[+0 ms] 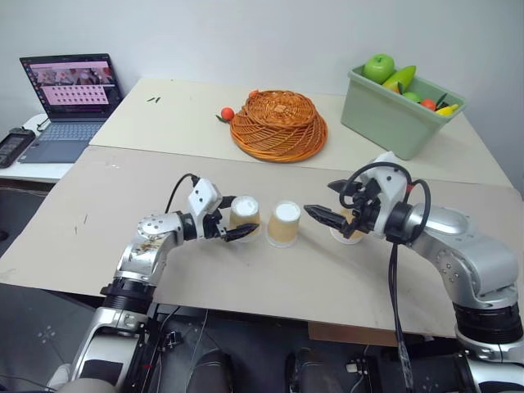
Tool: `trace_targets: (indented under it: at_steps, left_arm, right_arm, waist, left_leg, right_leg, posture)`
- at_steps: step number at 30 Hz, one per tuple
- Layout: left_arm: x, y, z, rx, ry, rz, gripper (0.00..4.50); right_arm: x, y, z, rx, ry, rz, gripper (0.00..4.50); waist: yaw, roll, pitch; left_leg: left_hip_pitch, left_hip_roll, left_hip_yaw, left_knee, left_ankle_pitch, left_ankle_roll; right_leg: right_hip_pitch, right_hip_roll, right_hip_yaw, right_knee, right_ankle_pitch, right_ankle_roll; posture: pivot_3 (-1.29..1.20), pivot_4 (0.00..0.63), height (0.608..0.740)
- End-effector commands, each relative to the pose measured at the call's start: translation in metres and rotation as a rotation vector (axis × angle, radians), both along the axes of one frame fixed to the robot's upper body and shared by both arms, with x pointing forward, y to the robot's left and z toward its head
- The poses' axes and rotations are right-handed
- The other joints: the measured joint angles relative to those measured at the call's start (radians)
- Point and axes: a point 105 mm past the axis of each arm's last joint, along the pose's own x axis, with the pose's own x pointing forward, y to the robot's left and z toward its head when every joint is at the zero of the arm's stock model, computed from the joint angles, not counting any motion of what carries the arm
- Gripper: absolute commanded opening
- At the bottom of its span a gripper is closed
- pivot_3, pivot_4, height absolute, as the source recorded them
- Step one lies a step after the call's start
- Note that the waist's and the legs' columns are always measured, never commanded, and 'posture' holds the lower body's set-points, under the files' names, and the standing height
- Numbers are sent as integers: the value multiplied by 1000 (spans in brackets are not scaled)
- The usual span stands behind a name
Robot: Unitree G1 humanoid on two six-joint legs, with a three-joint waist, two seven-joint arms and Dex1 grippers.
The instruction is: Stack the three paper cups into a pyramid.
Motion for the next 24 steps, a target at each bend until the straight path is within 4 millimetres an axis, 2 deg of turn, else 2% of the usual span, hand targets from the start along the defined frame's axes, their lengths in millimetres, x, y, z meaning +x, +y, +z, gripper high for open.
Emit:
trace_targets:
  at_steps: [1, 4, 8, 11, 15, 18, 24]
  left_arm:
    - [-13, 7, 37, -11, -72, -57, 4471]
    - [-27, 14, 51, 2, -63, -99, 4471]
    - [-37, 17, 68, 0, -69, -107, 4471]
    - [-44, 17, 84, -7, -96, -107, 4471]
    - [-50, 15, 91, -14, -96, -105, 4471]
    - [-53, 15, 94, -11, -93, -107, 4471]
    - [-57, 16, 96, 3, -83, -118, 4471]
  right_arm:
    - [-5, -5, 19, 7, -64, 2, 4500]
    - [-9, -18, 26, 10, -72, 6, 4500]
    - [-8, -49, 41, 30, -94, -52, 4500]
    - [-13, -88, 48, 27, -90, -136, 4500]
    - [-9, -112, 24, -45, -17, -223, 4500]
    - [-7, -110, 3, -70, 36, -210, 4500]
    - [-1, -97, -25, -38, 105, -156, 4500]
  waist:
    - [-2, 0, 0]
    - [-2, 0, 0]
    - [5, 0, 0]
    - [9, 0, 0]
    - [4, 0, 0]
    - [-5, 0, 0]
    - [-9, 1, 0]
  left_leg:
    - [0, 0, -1, 0, 0, 0]
    - [0, 0, -2, 0, 0, 0]
    - [0, 0, -3, 0, 0, 0]
    - [0, 0, -3, 0, 0, 0]
    - [1, -1, -3, -2, 0, 0]
    - [3, -1, -3, -2, 0, 0]
    - [3, -1, -3, -2, 0, 0]
  right_leg:
    - [0, 0, 0, 0, 0, 0]
    - [0, 0, 0, 0, 0, 0]
    - [0, 0, 0, -1, 0, 0]
    - [1, 0, 0, -1, 0, 0]
    - [1, 0, 0, -3, 0, 0]
    - [2, 0, 2, -1, 0, 0]
    - [2, 0, 3, -1, 0, 0]
  posture:
    - [0, 150, 693]
    - [0, 150, 693]
    - [0, 150, 693]
    - [0, 150, 693]
    - [0, 150, 693]
    - [0, 150, 693]
    - [0, 150, 693]
